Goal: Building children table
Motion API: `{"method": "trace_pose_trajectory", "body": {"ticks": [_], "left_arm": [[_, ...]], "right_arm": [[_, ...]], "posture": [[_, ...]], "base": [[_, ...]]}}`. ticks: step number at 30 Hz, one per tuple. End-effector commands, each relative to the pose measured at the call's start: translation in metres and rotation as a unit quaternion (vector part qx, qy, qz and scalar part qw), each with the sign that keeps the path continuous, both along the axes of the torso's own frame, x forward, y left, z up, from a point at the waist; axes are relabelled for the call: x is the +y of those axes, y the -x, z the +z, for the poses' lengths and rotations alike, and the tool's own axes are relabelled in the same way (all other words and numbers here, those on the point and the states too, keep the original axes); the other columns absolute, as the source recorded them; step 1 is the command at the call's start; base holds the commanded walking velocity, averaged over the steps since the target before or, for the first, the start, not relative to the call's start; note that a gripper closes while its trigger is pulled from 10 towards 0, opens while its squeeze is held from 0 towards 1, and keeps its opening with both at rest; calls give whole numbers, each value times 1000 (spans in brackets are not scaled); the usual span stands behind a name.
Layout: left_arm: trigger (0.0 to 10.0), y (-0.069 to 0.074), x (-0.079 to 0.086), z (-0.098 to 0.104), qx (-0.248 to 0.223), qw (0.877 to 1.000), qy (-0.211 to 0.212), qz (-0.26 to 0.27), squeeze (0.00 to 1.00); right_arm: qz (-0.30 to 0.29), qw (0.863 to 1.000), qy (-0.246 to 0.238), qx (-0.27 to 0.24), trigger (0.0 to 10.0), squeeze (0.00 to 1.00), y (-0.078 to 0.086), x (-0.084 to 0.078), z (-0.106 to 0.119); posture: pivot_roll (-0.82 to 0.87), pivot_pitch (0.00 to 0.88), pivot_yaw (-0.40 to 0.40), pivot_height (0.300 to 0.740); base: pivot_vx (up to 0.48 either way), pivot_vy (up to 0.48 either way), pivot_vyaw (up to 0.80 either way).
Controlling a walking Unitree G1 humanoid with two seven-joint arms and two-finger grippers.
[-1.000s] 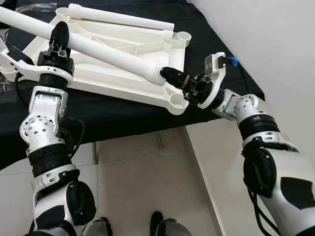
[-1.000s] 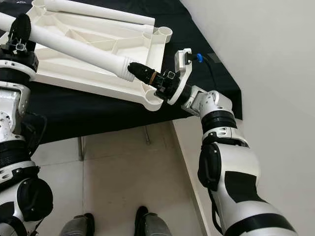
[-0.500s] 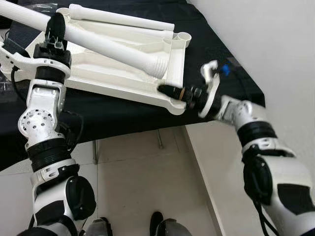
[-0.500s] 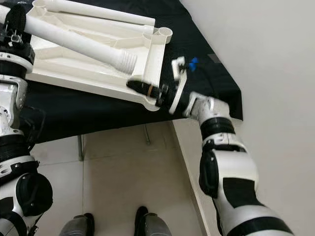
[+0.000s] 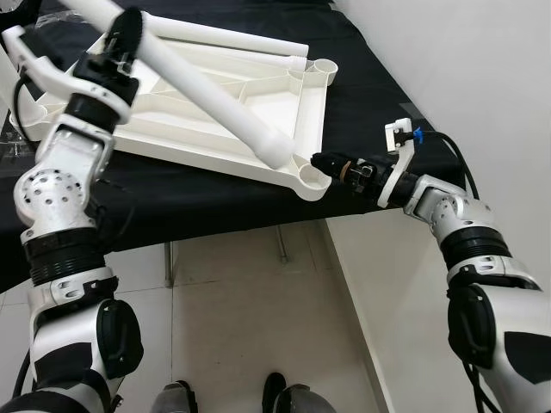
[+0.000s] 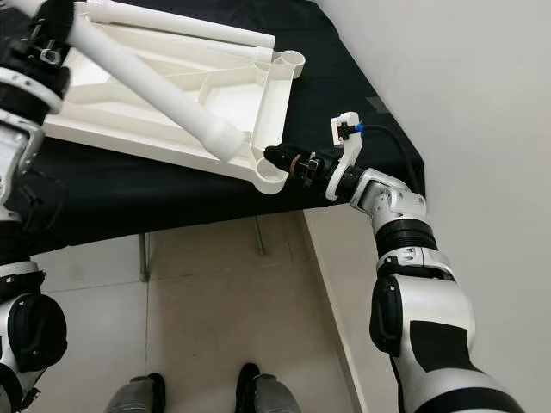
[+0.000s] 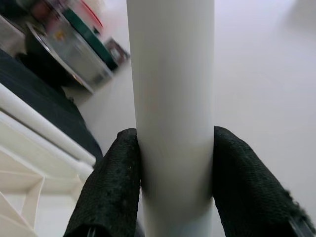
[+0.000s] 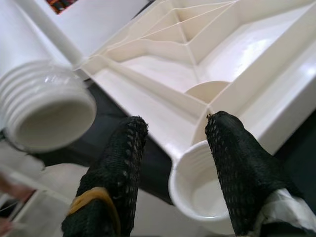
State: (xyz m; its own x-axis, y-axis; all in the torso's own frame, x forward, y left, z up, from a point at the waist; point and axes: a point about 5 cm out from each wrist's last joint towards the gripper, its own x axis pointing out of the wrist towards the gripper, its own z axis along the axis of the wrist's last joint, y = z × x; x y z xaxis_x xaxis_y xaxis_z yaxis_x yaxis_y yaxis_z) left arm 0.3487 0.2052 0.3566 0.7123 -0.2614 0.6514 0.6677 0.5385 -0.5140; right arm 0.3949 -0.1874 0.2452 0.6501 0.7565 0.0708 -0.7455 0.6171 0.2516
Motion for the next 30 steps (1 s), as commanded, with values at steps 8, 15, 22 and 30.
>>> {"method": "trace_pose_trajectory", "body": {"ticks": [8, 15, 22, 30], "left_arm": [[10000, 6, -28, -2, -24, 987, -137, -77, 0], [10000, 19, -51, -24, -34, 958, -253, -134, 0], [10000, 23, -60, -40, -35, 936, -311, -164, 0], [10000, 24, -61, -41, -42, 927, -330, -175, 0]], "right_arm": [[-11, 997, 6, -71, 10000, 0, -1, 22, 20], [78, 990, -14, -114, 10000, 0, 19, 52, 25], [148, 984, 7, -98, 10000, 0, 35, 54, 5], [125, 987, 21, -103, 10000, 1000, 38, 55, 4]], "posture": [[105, 141, -94, 740], [100, 138, -87, 740], [97, 139, -84, 740], [93, 142, -85, 740]], "base": [[0, 0, 0], [0, 0, 0], [0, 0, 0], [0, 0, 0]]}}
